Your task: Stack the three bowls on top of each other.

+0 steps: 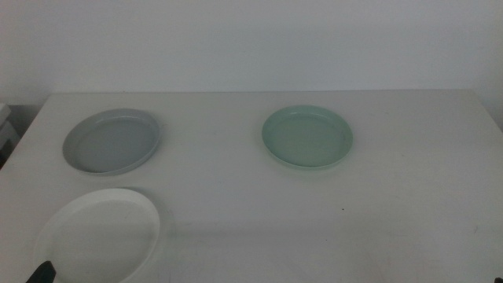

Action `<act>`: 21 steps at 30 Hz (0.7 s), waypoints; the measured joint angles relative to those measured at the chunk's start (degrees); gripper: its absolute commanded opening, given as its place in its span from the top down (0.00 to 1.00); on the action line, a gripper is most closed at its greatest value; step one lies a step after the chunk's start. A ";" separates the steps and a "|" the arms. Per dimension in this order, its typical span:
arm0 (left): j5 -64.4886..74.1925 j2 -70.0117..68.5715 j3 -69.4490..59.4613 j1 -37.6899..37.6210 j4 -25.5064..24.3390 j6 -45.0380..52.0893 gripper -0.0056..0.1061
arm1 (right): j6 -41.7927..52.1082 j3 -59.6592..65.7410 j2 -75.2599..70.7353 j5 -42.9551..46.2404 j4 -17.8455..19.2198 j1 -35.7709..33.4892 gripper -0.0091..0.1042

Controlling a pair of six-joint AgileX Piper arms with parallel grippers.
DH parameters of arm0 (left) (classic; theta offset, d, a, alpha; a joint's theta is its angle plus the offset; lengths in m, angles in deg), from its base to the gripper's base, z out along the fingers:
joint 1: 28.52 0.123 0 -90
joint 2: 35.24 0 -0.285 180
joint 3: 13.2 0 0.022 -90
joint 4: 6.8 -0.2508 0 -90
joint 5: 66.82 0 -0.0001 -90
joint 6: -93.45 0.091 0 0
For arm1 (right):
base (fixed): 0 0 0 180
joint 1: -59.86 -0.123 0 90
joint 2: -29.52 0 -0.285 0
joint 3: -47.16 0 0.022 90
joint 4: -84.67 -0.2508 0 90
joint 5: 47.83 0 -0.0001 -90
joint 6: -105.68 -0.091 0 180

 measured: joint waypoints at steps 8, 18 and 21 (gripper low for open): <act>2.29 14.36 11.16 0.00 0.00 0.00 0.01 | 0.00 0.00 0.00 0.00 0.00 0.00 0.44; 17.68 36.30 36.89 0.00 0.42 0.00 0.01 | 0.00 0.00 0.00 0.00 0.00 0.00 0.44; 24.61 41.47 43.85 0.00 1.51 0.00 0.01 | 0.00 0.00 0.00 0.00 0.00 0.00 0.44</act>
